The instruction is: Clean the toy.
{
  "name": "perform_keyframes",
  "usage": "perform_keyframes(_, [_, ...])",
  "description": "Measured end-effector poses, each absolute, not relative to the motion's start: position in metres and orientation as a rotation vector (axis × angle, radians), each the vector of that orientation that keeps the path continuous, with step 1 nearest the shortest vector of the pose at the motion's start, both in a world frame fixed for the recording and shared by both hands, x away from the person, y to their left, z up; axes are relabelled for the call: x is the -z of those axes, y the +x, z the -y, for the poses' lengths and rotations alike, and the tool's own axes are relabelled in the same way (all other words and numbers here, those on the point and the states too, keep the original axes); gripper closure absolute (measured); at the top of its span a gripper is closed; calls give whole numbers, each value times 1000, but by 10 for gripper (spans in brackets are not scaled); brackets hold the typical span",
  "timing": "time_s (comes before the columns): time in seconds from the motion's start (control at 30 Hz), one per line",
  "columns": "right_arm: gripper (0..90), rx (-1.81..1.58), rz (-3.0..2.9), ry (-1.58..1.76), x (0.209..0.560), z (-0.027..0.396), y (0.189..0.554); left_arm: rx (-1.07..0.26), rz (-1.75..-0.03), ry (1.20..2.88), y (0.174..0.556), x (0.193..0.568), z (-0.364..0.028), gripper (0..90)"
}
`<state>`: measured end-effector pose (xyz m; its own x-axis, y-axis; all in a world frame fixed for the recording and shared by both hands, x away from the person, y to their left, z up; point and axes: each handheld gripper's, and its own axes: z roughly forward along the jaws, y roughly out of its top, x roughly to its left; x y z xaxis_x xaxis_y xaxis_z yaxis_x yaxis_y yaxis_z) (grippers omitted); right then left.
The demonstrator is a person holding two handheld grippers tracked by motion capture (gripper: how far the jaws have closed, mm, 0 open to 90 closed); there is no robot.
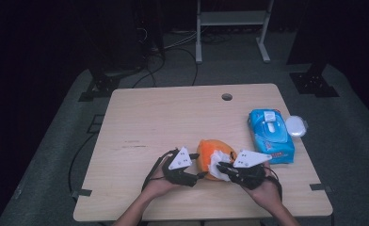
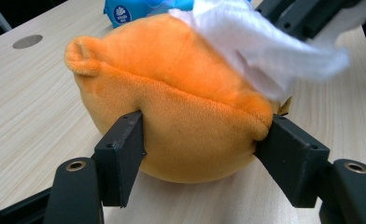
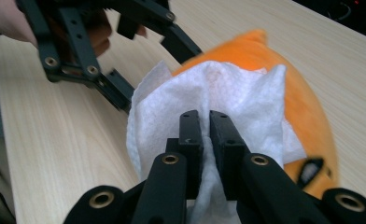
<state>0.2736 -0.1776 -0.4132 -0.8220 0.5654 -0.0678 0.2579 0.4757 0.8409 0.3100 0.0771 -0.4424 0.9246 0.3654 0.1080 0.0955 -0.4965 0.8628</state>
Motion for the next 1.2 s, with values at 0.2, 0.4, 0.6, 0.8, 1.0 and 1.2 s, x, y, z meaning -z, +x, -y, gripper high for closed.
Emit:
perform_keyframes(0.2, [831,-1252,-2410,680,415,175,275,-328,-294,2029,310,432,-84,290])
perform_keyframes(0.4, [830,-1249,-2443,643,417,166,276,-347,-248,2036,309,431,-81,313])
perform_keyframes(0.6, [830,-1191,-2436,635,417,169,276,-330,-263,2077,313,438,-81,312])
perform_keyframes(0.8, [831,-1172,-2397,686,416,181,277,-287,-358,2063,321,440,-86,331])
perform_keyframes(1.0, [831,-1175,-2483,566,422,153,269,-249,-425,2042,329,444,-91,337])
perform_keyframes(1.2, [831,-1165,-2456,636,423,168,276,-250,-448,2042,330,446,-92,337])
